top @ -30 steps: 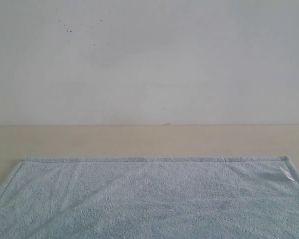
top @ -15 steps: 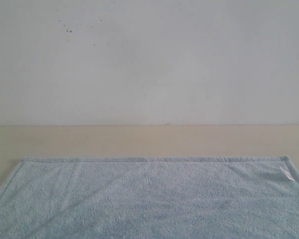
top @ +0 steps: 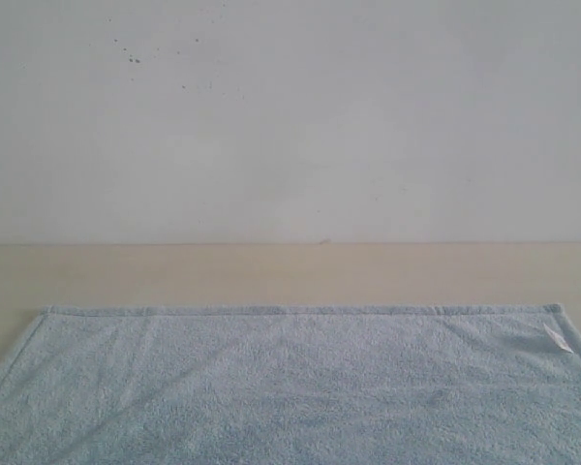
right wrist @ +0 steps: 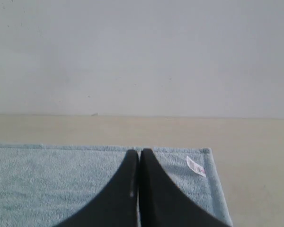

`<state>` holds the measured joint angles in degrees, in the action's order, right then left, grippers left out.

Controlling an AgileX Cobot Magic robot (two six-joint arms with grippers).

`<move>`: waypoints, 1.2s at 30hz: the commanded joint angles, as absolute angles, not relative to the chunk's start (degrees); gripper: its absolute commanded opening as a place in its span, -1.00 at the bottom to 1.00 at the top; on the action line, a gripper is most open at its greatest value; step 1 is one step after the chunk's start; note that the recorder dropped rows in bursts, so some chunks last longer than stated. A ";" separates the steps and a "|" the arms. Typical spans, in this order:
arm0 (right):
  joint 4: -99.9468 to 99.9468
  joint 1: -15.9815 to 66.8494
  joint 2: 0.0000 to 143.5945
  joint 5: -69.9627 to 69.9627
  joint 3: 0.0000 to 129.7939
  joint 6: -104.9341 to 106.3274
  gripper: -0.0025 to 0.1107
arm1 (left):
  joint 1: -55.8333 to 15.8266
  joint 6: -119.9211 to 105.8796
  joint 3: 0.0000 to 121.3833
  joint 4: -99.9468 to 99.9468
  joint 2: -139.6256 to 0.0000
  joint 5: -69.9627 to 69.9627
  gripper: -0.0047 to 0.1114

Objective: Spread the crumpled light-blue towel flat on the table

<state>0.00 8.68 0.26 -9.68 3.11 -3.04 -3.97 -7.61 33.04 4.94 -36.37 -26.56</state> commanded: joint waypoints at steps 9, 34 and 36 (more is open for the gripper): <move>0.37 8.55 0.00 -11.26 0.00 -2.90 -0.96 | -4.08 -7.10 32.79 5.37 -36.21 -26.55 -0.85; 0.37 8.55 0.00 -11.26 0.00 -2.90 -0.96 | -4.08 -7.08 32.70 5.37 -21.05 -26.56 -0.85; 0.37 8.55 0.00 -11.26 0.00 -2.90 -0.96 | -4.08 -7.08 31.71 5.37 -18.03 -25.67 -0.85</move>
